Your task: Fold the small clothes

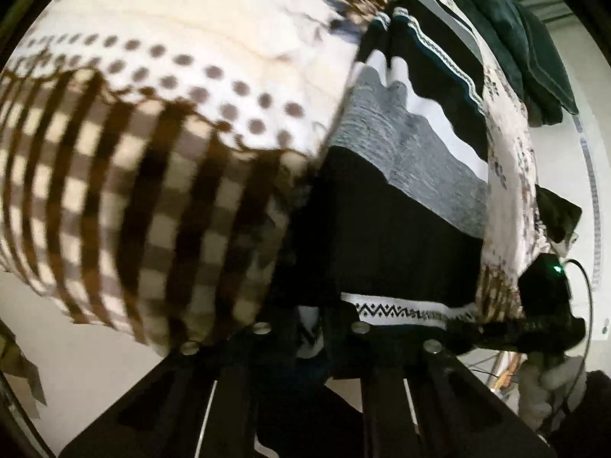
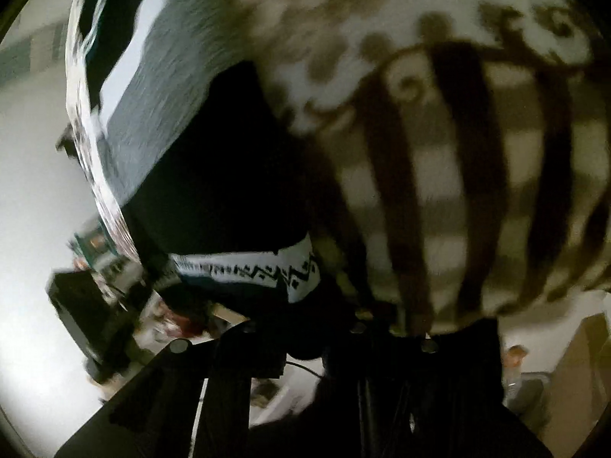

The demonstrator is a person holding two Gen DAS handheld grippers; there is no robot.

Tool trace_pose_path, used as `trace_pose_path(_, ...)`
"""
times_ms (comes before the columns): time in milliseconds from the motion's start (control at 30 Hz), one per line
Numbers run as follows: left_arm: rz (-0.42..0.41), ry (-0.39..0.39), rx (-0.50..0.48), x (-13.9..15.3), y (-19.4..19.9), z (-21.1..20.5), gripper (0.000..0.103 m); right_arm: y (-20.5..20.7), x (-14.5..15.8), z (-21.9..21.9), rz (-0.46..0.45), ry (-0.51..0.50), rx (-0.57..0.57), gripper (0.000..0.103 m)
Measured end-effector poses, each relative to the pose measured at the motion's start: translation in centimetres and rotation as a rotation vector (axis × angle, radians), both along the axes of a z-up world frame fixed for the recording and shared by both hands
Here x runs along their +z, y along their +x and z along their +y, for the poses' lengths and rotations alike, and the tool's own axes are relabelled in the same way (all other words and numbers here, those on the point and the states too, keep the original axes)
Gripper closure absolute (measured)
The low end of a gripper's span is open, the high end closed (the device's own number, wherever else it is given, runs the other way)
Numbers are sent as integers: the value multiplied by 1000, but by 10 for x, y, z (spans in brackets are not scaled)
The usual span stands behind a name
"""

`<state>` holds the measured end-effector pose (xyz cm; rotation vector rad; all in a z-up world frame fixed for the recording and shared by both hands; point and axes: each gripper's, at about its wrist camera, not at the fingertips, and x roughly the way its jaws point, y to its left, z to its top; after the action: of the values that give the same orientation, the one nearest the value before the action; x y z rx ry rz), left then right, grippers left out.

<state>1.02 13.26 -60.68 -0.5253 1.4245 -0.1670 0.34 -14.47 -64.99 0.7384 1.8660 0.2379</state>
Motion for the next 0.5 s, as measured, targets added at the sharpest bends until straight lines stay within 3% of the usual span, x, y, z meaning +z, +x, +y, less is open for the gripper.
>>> trace_pose_path(167, 34, -58, 17, -8, 5, 11, 91, 3, -12, 23, 28, -40, 92, 88)
trace_pose_path(233, 32, -76, 35, -2, 6, 18, 72, 9, -9, 23, 34, -13, 66, 72)
trace_pose_path(267, 11, -111, 38, 1, 6, 22, 52, 12, -8, 18, 33, 3, 49, 65)
trace_pose_path(300, -2, -139, 39, 0, 7, 25, 38, 12, -9, 15, 28, 22, 28, 53)
trace_pose_path(500, 99, -223, 29, -43, 11, 24, 36, 7, -46, 26, 107, 140, -42, 48)
